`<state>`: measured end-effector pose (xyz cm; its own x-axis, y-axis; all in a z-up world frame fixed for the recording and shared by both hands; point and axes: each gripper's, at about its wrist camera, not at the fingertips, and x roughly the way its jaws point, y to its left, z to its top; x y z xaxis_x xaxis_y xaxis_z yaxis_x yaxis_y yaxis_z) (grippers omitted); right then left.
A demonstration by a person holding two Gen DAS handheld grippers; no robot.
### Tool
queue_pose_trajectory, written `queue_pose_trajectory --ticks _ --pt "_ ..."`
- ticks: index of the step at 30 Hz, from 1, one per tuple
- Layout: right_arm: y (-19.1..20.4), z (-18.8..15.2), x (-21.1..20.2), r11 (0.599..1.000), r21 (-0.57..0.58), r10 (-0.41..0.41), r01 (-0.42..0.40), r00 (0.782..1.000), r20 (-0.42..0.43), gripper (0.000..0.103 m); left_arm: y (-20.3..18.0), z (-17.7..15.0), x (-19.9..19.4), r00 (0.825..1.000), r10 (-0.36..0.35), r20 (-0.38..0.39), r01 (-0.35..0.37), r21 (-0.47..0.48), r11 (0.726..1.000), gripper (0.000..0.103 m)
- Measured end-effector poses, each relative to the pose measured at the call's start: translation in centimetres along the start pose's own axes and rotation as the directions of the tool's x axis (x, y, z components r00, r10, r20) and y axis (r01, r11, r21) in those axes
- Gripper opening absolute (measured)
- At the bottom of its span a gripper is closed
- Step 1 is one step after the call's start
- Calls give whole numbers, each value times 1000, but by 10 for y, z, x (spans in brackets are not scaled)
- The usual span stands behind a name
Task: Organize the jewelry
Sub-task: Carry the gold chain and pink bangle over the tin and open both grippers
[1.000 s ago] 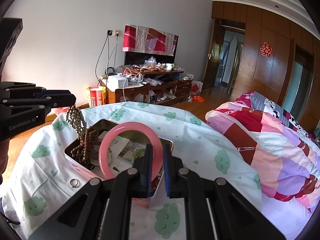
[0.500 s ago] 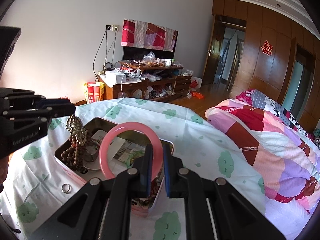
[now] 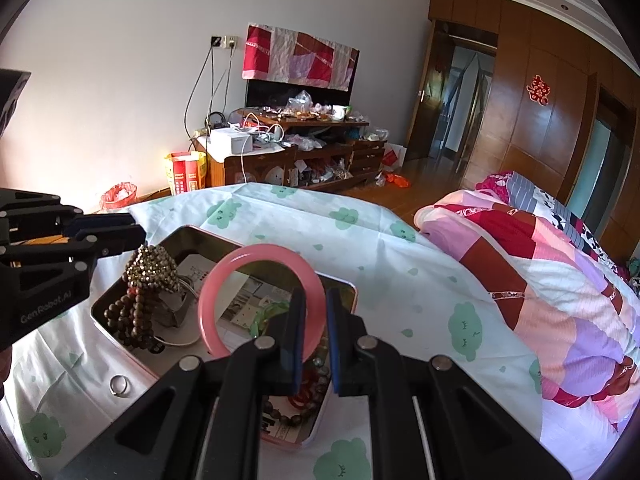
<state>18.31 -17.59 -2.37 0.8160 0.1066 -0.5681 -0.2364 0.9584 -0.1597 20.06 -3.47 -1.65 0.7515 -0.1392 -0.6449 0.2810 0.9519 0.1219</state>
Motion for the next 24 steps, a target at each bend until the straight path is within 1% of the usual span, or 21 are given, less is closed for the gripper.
queue_pose_trajectory --ticks 9,24 --pt "2 -1 9 1000 -5 1 -1 1000 -21 12 3 -2 8 1000 -2 -21 2 -14 1000 10" --pt "6 -5 20 1000 -5 10 -10 999 -52 12 1 -8 17 999 -3 -50 3 -2 1000 10"
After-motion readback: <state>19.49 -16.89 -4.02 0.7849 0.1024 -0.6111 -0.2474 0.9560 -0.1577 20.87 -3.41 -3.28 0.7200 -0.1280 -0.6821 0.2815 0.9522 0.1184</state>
